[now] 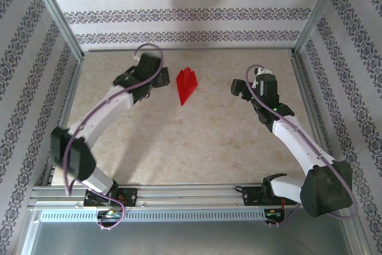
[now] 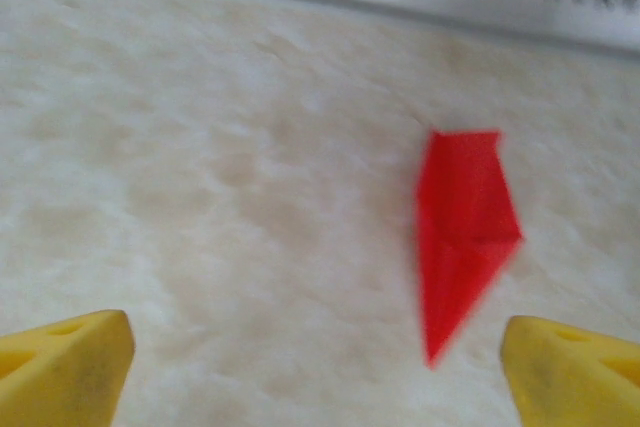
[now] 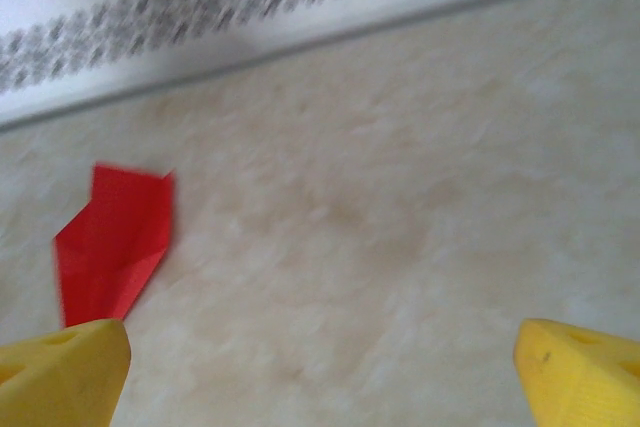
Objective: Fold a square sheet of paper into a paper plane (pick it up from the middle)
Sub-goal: Reset both arms
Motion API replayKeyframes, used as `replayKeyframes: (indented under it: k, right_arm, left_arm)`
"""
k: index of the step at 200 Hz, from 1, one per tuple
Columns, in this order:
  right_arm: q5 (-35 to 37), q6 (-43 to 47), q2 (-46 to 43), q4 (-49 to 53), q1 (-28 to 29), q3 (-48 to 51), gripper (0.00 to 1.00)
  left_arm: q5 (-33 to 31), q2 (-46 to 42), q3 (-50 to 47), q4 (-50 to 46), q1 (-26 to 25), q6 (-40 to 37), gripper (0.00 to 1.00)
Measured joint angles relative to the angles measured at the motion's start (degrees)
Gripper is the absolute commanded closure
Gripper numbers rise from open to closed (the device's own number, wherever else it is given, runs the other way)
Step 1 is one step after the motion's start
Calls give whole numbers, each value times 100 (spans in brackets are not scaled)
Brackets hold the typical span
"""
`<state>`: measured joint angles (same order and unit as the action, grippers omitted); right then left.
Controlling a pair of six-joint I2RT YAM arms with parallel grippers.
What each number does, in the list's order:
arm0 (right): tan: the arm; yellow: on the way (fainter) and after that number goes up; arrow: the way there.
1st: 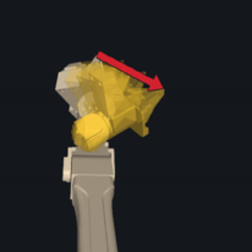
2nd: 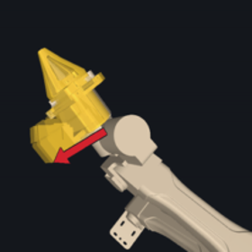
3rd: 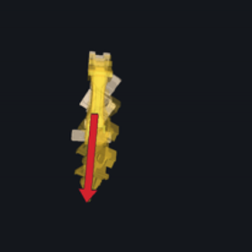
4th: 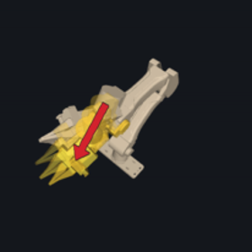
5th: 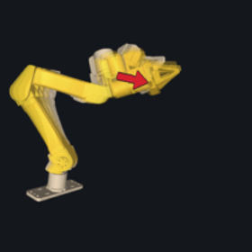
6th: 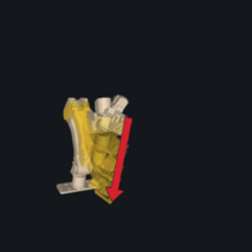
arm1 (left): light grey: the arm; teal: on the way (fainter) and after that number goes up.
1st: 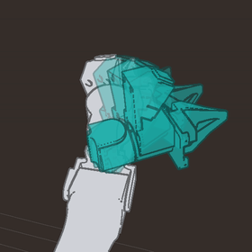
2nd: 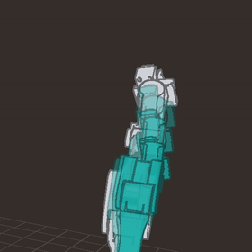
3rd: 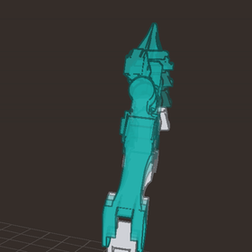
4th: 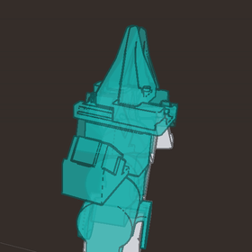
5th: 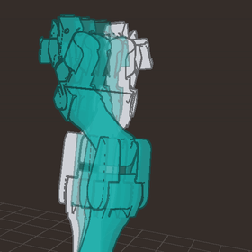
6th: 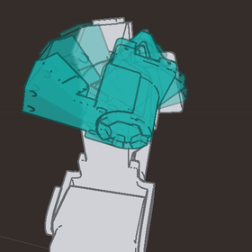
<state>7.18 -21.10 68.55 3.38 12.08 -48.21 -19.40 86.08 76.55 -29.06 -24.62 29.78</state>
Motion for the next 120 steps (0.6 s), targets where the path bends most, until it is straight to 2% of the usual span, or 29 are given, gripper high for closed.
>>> replayKeyframes:
  k: [29, 63, 85, 120]
  right_arm:
    - [846, 328, -153, -461, -164, 527, 2]
    - [1526, 483, -63, -807, -605, 1132, 2]
    - [1674, 599, 197, -1244, -874, 1438, 2]
    - [1534, 1058, 741, -2385, -973, 1945, 2]
  left_arm:
    - [-745, -1331, -2170, 999, 564, -37, 1]
    - [-1255, -2210, -3788, 1832, 1342, -151, 1]
    - [-1346, -2273, -4465, 2590, 1742, -435, 1]
    - [-1161, -1613, -4977, 3939, 2048, -1143, 1]
